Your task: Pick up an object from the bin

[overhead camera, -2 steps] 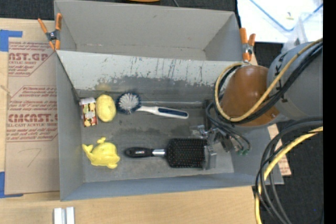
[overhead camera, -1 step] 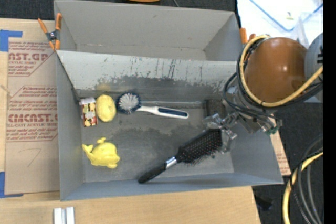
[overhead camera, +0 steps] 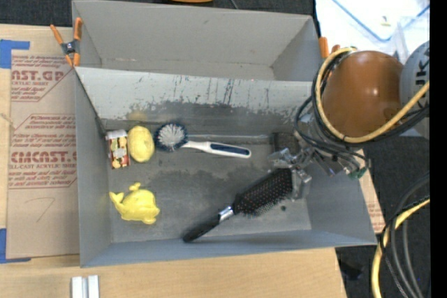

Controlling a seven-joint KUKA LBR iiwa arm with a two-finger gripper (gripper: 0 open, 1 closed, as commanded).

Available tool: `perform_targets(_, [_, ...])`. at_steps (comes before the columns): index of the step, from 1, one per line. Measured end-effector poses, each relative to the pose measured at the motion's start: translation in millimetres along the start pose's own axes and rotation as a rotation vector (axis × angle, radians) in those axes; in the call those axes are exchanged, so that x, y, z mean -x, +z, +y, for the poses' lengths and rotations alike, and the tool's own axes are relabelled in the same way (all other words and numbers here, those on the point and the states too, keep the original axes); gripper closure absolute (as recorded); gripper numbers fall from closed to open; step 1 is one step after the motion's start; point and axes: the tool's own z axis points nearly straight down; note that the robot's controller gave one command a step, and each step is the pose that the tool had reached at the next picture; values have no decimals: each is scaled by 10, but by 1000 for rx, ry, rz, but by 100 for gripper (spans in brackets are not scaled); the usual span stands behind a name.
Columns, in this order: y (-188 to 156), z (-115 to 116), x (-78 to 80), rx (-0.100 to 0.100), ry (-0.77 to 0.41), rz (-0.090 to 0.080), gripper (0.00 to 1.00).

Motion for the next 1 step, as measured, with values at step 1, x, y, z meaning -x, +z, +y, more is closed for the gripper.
perform_targets(1, [-168,441,404,3,94,4,100])
